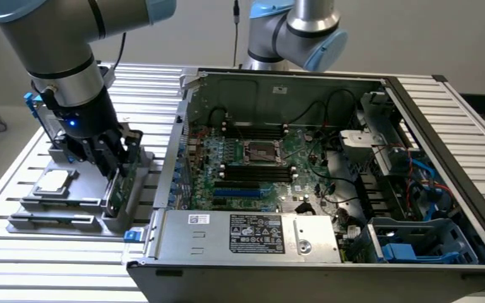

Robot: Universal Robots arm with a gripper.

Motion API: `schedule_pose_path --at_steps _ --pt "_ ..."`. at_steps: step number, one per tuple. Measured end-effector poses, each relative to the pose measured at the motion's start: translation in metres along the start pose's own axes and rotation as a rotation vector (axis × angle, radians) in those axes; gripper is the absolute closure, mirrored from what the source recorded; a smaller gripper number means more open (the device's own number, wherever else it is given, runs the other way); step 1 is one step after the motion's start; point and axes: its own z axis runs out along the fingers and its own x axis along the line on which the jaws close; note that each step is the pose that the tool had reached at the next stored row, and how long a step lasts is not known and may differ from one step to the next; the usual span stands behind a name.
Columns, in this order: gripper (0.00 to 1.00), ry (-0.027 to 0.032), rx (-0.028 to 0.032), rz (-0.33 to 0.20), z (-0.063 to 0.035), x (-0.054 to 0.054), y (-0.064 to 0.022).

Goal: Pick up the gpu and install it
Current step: 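Pick up the gpu and move the gpu toward the slot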

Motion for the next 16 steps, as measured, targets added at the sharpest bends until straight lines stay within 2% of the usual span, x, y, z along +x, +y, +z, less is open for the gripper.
schedule_pose_path --at_steps 6,16 --pt "0.58 -0.005 0.0001 -0.001 0.0012 -0.0004 0.0006" --pt "0.6 -0.0093 0.0004 -0.002 0.0024 -0.0004 0.0012"
